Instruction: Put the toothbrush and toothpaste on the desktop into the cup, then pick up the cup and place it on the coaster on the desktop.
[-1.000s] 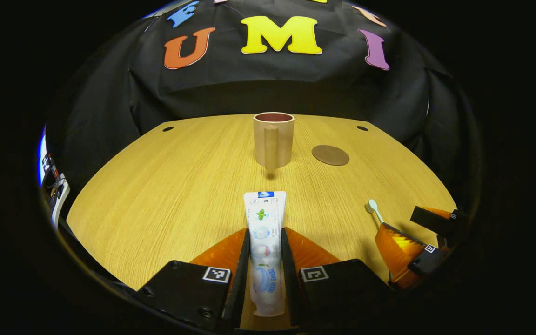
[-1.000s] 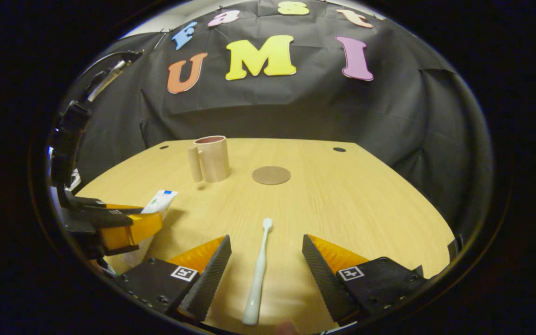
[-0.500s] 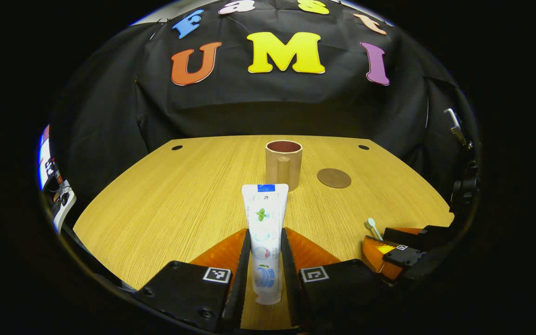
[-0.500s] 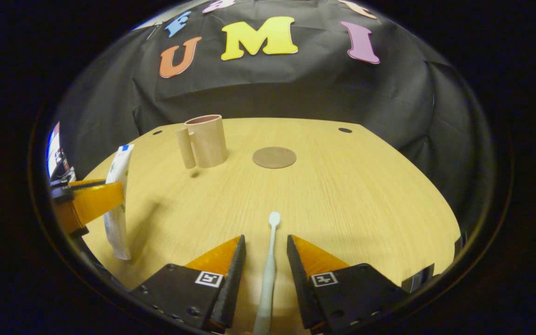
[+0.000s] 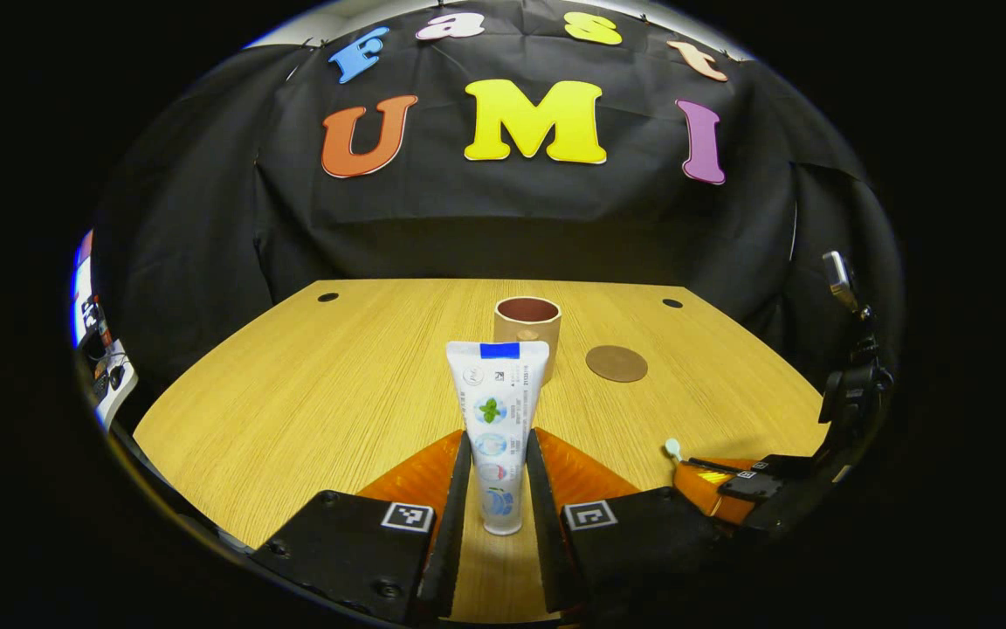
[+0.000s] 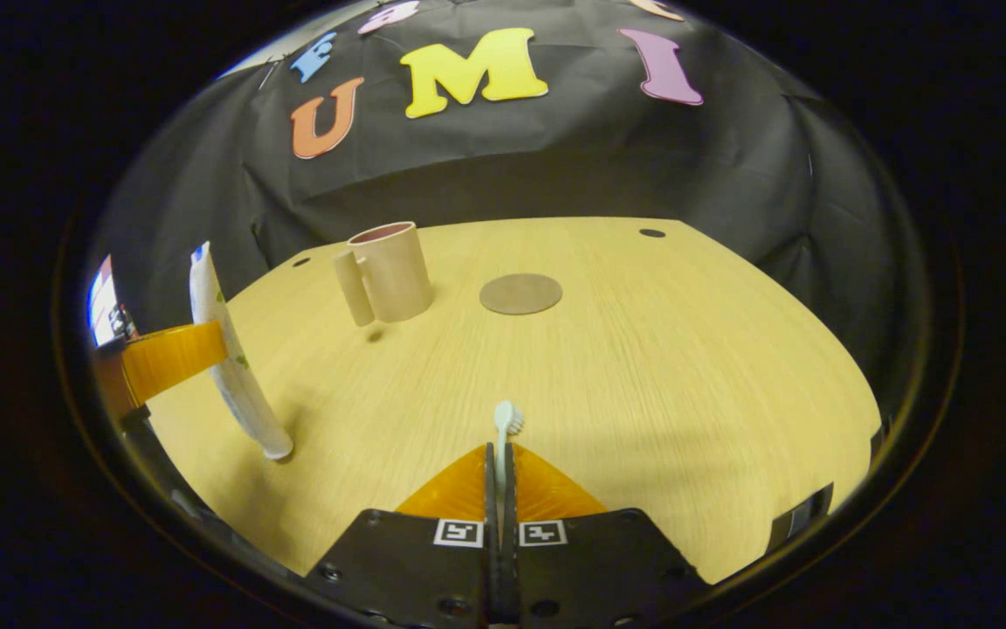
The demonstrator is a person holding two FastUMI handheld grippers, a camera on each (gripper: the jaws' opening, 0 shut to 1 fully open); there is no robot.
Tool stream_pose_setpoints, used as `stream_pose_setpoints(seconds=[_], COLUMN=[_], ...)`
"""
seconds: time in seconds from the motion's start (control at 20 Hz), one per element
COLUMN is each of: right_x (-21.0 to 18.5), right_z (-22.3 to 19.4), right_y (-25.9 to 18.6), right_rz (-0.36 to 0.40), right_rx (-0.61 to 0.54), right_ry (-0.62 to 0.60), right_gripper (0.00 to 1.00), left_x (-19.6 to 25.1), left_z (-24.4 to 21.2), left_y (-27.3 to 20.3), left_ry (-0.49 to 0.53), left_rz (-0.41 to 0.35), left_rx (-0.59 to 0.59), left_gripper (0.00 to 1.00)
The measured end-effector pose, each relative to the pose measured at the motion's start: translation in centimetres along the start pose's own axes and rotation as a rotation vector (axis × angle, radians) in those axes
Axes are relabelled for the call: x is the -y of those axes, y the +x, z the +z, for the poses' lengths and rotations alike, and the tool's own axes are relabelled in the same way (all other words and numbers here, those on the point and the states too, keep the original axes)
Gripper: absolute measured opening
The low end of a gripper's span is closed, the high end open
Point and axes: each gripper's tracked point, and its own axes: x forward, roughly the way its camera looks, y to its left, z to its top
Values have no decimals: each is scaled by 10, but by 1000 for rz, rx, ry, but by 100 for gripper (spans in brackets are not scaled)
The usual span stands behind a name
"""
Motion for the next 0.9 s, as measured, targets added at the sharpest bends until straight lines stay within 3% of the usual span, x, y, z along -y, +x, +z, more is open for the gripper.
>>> stream_pose_setpoints(seconds=[0.35, 0.4, 0.45, 0.9], right_x=[-1, -1, -1, -3], right_z=[16, 18, 21, 43], right_y=[-12, -13, -15, -33], right_rz=[30, 29, 35, 69], right_rx=[59, 68, 79, 172], right_ry=[45, 41, 40, 43], right_gripper=[0, 0, 0, 0], left_x=[-2, -2, -3, -16], left_z=[21, 27, 34, 111], left_y=[-2, -1, -2, 6], left_ry=[-6, -5, -6, -8], left_rz=[-2, -4, -4, -4], left_rx=[51, 65, 83, 270], left_gripper=[40, 44, 40, 40])
